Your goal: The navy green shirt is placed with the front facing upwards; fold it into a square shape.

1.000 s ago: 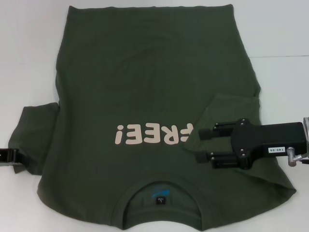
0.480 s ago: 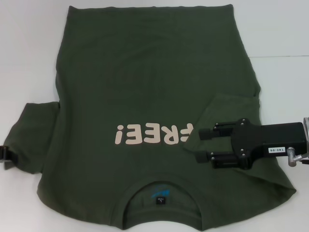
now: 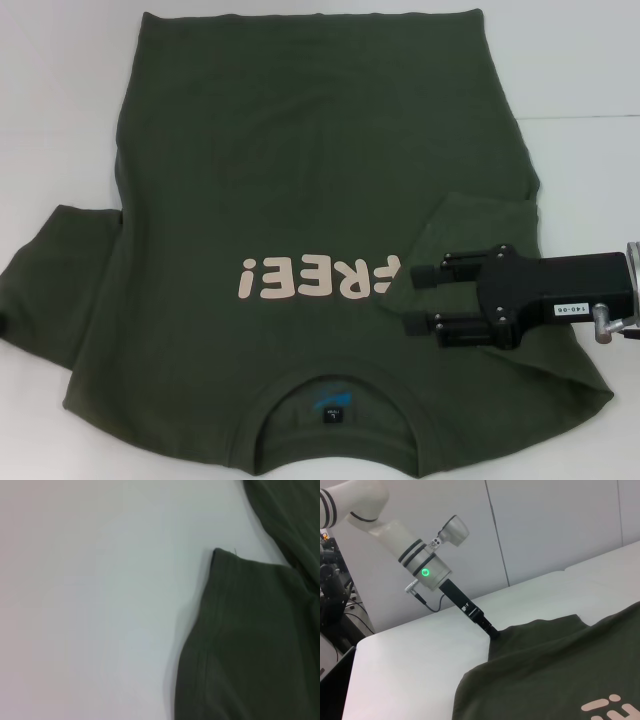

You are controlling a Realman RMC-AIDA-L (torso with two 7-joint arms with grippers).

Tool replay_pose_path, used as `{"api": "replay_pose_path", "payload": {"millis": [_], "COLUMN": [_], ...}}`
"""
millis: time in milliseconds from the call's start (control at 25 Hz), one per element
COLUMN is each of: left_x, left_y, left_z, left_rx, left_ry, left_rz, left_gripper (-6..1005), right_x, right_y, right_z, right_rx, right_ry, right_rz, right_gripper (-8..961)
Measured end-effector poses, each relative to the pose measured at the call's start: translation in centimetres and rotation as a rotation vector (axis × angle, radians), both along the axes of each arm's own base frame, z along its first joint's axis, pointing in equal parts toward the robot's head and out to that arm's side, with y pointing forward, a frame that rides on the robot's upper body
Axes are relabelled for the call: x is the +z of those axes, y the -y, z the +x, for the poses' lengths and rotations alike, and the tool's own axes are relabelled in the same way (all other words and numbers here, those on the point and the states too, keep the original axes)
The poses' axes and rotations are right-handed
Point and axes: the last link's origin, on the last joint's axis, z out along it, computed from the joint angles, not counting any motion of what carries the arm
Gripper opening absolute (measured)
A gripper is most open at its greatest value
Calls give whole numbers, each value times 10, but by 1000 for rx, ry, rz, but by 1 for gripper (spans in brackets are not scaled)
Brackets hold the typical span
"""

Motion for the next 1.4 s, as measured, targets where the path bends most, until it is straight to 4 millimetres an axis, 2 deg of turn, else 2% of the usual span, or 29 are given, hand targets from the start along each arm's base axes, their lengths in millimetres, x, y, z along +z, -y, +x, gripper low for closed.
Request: {"api": "replay_pose_path", "payload": {"millis": [1000,1400], "left_x": [22,20], "left_y": [-18,-20], "left_z": [-1,4], "left_rx": [0,-12], "left_ry": [-69,-54], "left_rz": [152,150], "left_gripper": [32,31], "right_x": [-4,-5], "right_y": [-2,-4], "right_z": [0,0], "right_rx": [-11,-14], "right_ry": [-2,2], "right_rz": [0,5], "right_gripper": [672,673]}}
